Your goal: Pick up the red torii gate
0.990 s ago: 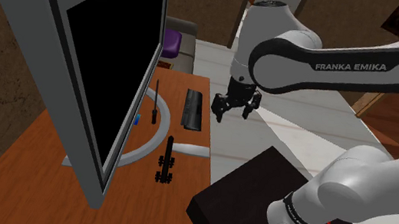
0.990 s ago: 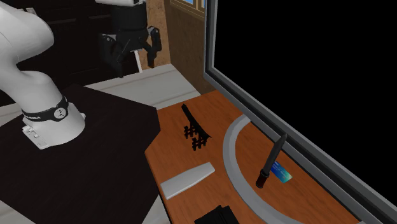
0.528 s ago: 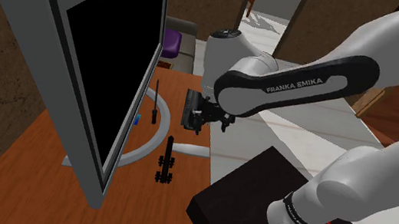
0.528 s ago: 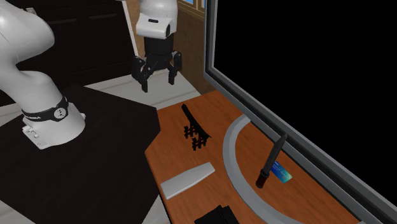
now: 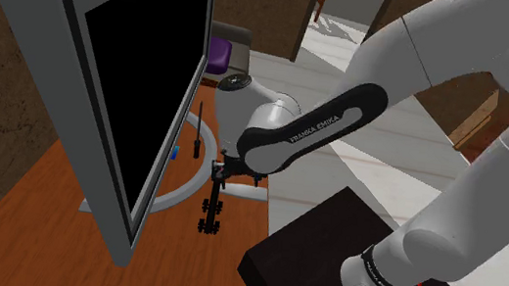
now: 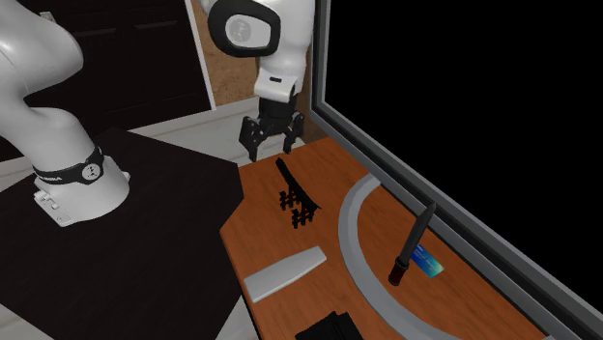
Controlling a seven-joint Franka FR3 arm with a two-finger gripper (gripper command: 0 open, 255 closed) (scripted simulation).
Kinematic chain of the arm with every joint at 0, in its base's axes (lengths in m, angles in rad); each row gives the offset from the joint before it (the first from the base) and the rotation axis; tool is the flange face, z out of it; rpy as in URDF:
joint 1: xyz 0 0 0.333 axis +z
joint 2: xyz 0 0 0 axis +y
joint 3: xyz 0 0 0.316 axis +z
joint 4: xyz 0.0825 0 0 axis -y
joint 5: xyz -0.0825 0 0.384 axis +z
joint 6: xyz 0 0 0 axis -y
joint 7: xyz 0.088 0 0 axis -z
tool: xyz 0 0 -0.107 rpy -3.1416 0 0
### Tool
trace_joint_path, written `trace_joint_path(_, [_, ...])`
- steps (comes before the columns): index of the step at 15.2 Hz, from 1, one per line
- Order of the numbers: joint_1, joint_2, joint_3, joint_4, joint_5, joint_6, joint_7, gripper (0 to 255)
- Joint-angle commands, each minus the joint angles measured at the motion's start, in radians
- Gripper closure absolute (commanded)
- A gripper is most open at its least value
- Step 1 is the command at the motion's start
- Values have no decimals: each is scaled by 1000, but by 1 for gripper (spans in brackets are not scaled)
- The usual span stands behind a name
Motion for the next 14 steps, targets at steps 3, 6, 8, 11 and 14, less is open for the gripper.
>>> trace_joint_path(3, [54, 201, -37, 110, -148, 16, 184, 0])
trace_joint_path(6, [114, 340, -86, 207, -225, 14, 287, 0])
trace_joint_path(8, [153, 428, -119, 278, -261, 9, 340, 0])
trace_joint_path(11, [172, 473, -138, 301, -281, 23, 361, 0])
trace_joint_path(14, [183, 510, -154, 312, -302, 46, 376, 0])
